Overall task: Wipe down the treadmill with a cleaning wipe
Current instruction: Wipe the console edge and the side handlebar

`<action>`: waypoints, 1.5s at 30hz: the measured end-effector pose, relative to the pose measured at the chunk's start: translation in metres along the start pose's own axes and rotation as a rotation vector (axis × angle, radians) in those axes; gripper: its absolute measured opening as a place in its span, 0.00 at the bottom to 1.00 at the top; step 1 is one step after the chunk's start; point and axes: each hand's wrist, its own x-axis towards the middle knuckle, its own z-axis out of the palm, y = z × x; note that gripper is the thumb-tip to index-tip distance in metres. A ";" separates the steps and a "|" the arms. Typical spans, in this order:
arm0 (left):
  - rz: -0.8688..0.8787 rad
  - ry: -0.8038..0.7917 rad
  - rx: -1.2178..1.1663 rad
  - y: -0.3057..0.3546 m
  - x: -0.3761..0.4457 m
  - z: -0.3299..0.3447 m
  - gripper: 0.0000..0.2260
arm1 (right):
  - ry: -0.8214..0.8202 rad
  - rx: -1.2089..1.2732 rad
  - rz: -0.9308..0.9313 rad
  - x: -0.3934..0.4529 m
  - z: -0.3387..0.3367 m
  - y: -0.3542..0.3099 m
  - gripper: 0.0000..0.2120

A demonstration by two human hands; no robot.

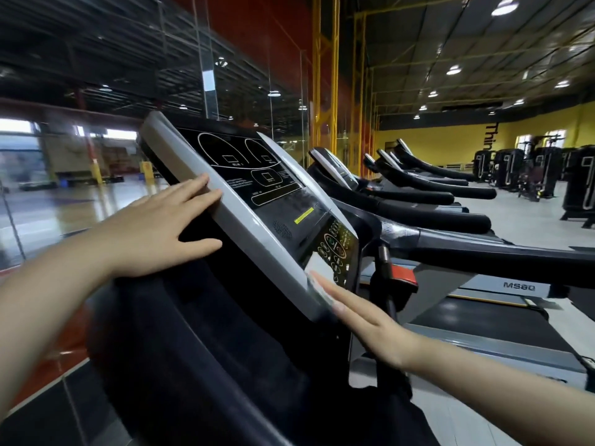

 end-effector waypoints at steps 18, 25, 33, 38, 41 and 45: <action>-0.037 0.034 -0.076 -0.004 -0.003 -0.001 0.40 | 0.048 -0.036 0.130 0.060 -0.037 0.035 0.27; -0.023 0.036 -0.087 -0.002 -0.005 -0.001 0.41 | -0.081 -0.206 -0.052 -0.005 -0.021 0.034 0.38; 0.005 0.032 -0.095 -0.010 -0.002 0.004 0.40 | 0.062 -0.233 0.479 -0.002 -0.016 0.019 0.39; -0.009 0.033 -0.115 -0.012 -0.003 0.005 0.41 | 0.213 -0.033 0.457 -0.020 0.019 -0.021 0.29; -0.005 0.044 -0.119 -0.013 -0.004 0.004 0.39 | 0.245 0.291 0.513 -0.015 0.033 -0.034 0.08; 0.007 0.043 -0.128 -0.013 -0.005 0.004 0.39 | 0.252 1.084 0.729 0.016 0.013 -0.041 0.25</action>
